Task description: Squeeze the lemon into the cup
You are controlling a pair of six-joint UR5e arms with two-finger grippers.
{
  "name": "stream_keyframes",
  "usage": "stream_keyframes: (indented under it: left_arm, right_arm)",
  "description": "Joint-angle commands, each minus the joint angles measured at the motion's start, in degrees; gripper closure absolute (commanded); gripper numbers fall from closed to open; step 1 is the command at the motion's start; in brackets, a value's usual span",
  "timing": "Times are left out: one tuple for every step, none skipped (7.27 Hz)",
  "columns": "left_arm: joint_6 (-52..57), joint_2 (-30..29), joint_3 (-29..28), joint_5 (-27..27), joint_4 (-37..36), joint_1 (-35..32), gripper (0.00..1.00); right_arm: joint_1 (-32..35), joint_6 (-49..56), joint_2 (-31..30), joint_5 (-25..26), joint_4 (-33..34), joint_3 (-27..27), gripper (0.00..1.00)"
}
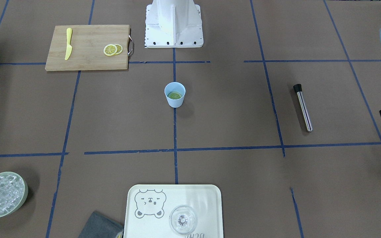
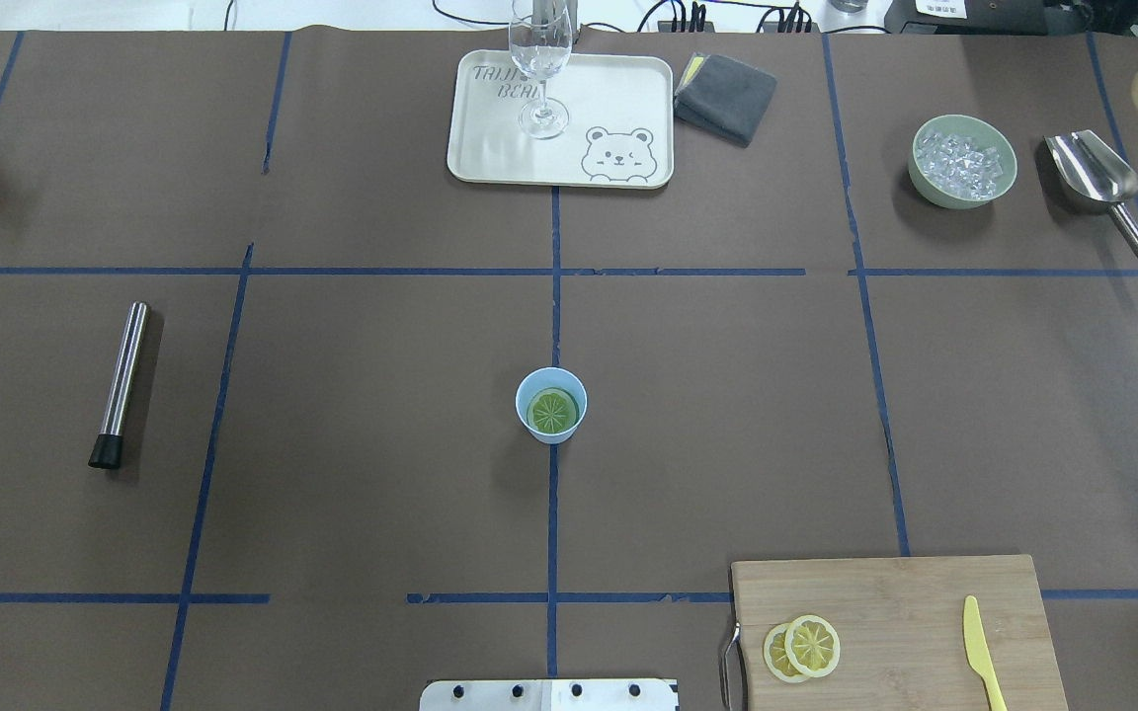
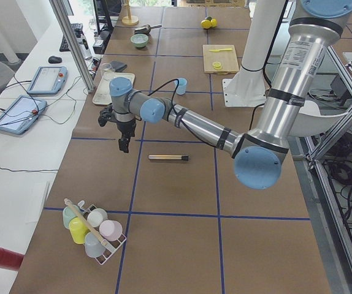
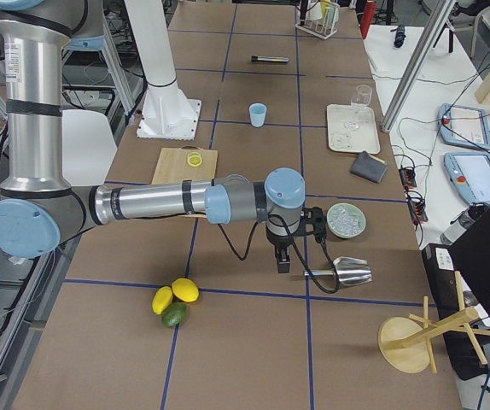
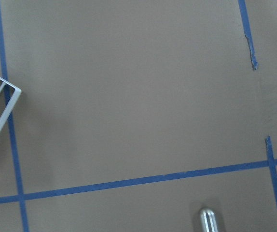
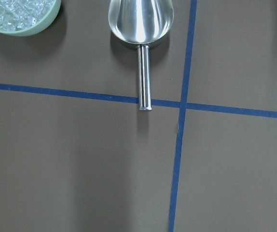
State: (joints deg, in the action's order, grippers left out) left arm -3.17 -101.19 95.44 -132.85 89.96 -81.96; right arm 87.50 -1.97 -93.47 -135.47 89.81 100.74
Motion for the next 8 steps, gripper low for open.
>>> stream_keyframes:
  left_arm:
    - [13.84, 8.70, -0.43, -0.83, 0.12, -7.67, 0.00]
    - [14.24, 11.52, -0.43, -0.83, 0.12, -9.51, 0.00]
    - [13.80, 12.07, -0.43, -0.75, 0.04, -10.49, 0.00]
    - [13.63, 12.07, -1.56, -0.57, 0.04, -10.41, 0.00]
    - [13.71, 12.07, -2.97, -0.57, 0.04, -10.41, 0.00]
    - [13.71, 11.98, -3.59, -0.57, 0.12, -10.41, 0.00]
    - [13.62, 11.98, -3.60, -0.66, 0.12, -10.32, 0.00]
    - [13.62, 11.90, -3.42, -0.74, 0.12, -10.32, 0.00]
  right_arm:
    - [0.57, -0.05, -0.22, -0.14, 0.01, -0.28, 0.00]
    - [0.57, -0.05, -0.31, -0.23, 0.01, -0.89, 0.00]
    - [0.57, 0.04, -0.22, -0.32, 0.01, -1.50, 0.00]
    - [0.66, 0.04, -0.22, -0.32, 0.01, -1.59, 0.00]
    - [1.27, -0.05, -0.31, -0.32, 0.01, -1.68, 0.00]
    - [1.97, 0.04, -0.57, -0.32, 0.01, -1.68, 0.00]
    - [2.85, 0.04, -1.01, -0.32, 0.01, -1.68, 0.00]
    - [4.16, 0.21, -1.10, -0.41, 0.01, -2.29, 0.00]
